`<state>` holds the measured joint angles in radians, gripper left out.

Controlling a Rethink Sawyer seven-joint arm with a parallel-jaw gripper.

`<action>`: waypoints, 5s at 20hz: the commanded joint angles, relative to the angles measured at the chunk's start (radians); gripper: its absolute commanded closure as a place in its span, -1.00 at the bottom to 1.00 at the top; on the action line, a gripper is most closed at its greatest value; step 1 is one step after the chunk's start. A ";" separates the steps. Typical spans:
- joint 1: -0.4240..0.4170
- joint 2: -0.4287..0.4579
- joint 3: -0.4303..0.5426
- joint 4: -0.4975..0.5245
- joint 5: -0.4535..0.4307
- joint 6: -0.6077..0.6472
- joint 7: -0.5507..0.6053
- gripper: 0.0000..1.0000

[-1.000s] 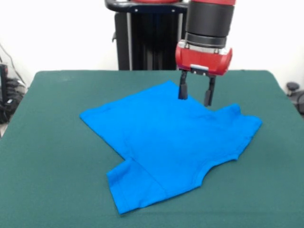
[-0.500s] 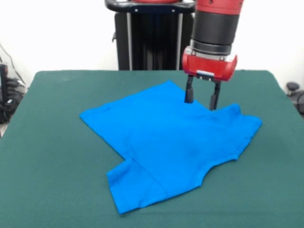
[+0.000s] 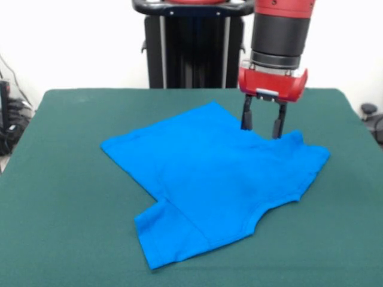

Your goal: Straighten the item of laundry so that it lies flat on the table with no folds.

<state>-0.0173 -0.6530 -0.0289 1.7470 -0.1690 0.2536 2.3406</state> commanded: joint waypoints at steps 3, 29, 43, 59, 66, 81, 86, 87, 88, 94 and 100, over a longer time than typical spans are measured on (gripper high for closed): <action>0.057 0.067 0.015 0.055 0.091 -0.010 0.195 -1.00; 0.107 0.100 -0.012 0.103 0.120 -0.087 0.190 -1.00; 0.133 0.076 -0.036 0.159 0.111 -0.087 0.188 -1.00; 0.156 0.192 -0.058 0.150 0.119 -0.243 0.190 -1.00; 0.149 0.207 -0.054 0.146 0.125 -0.265 0.180 -1.00; 0.223 0.382 -0.086 0.030 0.216 -0.350 0.200 -1.00; 0.257 0.487 -0.124 -0.048 0.273 -0.401 0.182 -1.00; 0.258 0.499 -0.125 -0.054 0.278 -0.413 0.180 -1.00; 0.258 0.511 -0.127 -0.060 0.284 -0.425 0.178 -1.00; 0.233 0.465 -0.110 -0.021 0.267 -0.408 0.158 -1.00; 0.206 0.369 -0.089 0.030 0.245 -0.326 0.142 -1.00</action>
<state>0.2270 -0.3791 -0.2229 1.8373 0.0152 -0.0745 2.3406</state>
